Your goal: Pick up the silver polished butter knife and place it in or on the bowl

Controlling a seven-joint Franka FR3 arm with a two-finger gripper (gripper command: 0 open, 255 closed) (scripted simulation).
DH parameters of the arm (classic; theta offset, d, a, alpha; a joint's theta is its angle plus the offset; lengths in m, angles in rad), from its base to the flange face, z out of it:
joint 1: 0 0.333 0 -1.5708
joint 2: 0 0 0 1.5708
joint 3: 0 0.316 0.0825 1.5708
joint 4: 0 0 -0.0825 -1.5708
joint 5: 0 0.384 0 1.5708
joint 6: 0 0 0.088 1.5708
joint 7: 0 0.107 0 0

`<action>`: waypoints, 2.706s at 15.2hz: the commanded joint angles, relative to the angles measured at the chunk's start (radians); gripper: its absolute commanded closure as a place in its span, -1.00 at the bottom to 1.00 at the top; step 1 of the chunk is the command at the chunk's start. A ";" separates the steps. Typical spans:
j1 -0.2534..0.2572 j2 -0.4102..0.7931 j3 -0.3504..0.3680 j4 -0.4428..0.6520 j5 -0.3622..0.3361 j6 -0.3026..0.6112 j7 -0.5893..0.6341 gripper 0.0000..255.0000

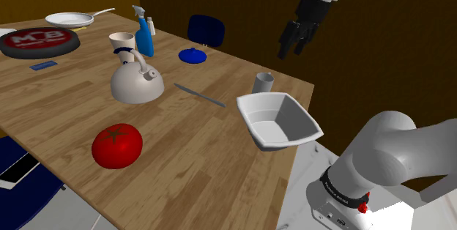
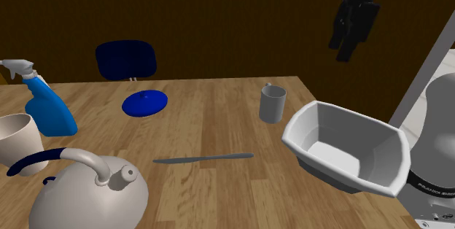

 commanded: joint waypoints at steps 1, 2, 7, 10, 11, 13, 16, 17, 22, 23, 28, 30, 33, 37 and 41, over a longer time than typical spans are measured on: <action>0.000 0.000 0.000 0.000 0.000 0.000 0.000 -1.00; 0.005 0.035 0.004 0.003 0.001 0.026 -0.006 -1.00; 0.029 0.216 0.025 0.035 0.001 0.147 -0.036 -1.00; 0.042 0.330 0.038 0.068 -0.001 0.210 -0.052 -1.00; 0.046 0.369 0.043 0.082 -0.003 0.229 -0.056 -1.00; 0.053 0.447 0.052 0.113 -0.006 0.265 -0.065 -1.00; 0.063 0.564 0.067 0.167 -0.015 0.310 -0.077 -1.00; 0.067 0.603 0.072 0.188 -0.019 0.323 -0.080 -1.00; 0.085 0.800 0.096 0.305 -0.045 0.373 -0.092 -1.00; 0.089 0.840 0.100 0.332 -0.051 0.380 -0.093 -1.00; 0.111 1.020 0.116 0.467 -0.085 0.396 -0.099 -1.00; 0.111 1.029 0.115 0.452 -0.087 0.421 -0.098 -1.00; 0.111 1.045 0.114 0.430 -0.089 0.458 -0.096 -1.00; 0.112 1.059 0.114 0.413 -0.092 0.489 -0.094 -1.00; 0.112 1.059 0.114 0.413 -0.092 0.489 -0.094 -1.00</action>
